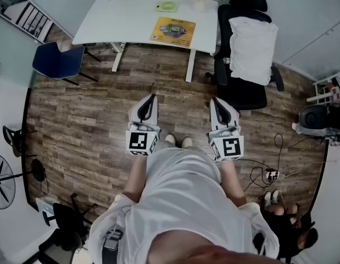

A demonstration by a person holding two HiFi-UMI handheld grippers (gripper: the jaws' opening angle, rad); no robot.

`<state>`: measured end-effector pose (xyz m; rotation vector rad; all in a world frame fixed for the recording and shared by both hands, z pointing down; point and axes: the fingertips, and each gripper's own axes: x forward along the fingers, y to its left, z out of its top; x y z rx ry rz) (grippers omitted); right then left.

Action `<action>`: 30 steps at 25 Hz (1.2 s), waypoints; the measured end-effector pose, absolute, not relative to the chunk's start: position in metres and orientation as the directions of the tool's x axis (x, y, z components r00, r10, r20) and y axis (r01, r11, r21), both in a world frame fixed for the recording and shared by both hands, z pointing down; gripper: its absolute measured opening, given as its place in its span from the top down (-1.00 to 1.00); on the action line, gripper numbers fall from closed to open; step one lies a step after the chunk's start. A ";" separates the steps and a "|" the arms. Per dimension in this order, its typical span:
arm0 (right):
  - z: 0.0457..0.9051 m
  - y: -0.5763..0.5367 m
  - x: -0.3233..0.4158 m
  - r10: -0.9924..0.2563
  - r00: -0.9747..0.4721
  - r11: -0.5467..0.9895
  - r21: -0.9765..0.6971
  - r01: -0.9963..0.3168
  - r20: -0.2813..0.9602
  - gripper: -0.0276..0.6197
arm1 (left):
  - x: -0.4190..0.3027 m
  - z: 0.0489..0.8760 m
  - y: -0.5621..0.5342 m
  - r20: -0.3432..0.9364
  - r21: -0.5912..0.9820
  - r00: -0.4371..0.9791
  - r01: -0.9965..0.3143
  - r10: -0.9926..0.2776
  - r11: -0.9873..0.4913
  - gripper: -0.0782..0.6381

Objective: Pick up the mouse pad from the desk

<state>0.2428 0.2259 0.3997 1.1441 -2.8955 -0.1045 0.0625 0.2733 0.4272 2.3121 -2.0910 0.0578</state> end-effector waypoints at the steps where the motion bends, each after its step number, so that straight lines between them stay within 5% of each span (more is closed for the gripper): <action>1: 0.397 0.227 0.240 -0.682 -0.731 0.729 0.072 -0.680 -0.001 0.92 | 0.061 0.426 0.274 0.043 -0.008 0.101 -0.995 -0.994 -0.101 0.82; 30: 0.419 0.230 0.176 -0.696 -0.714 0.718 0.047 -0.694 0.077 0.92 | 0.001 0.446 0.274 0.086 -0.033 0.182 -0.982 -0.980 -0.185 0.82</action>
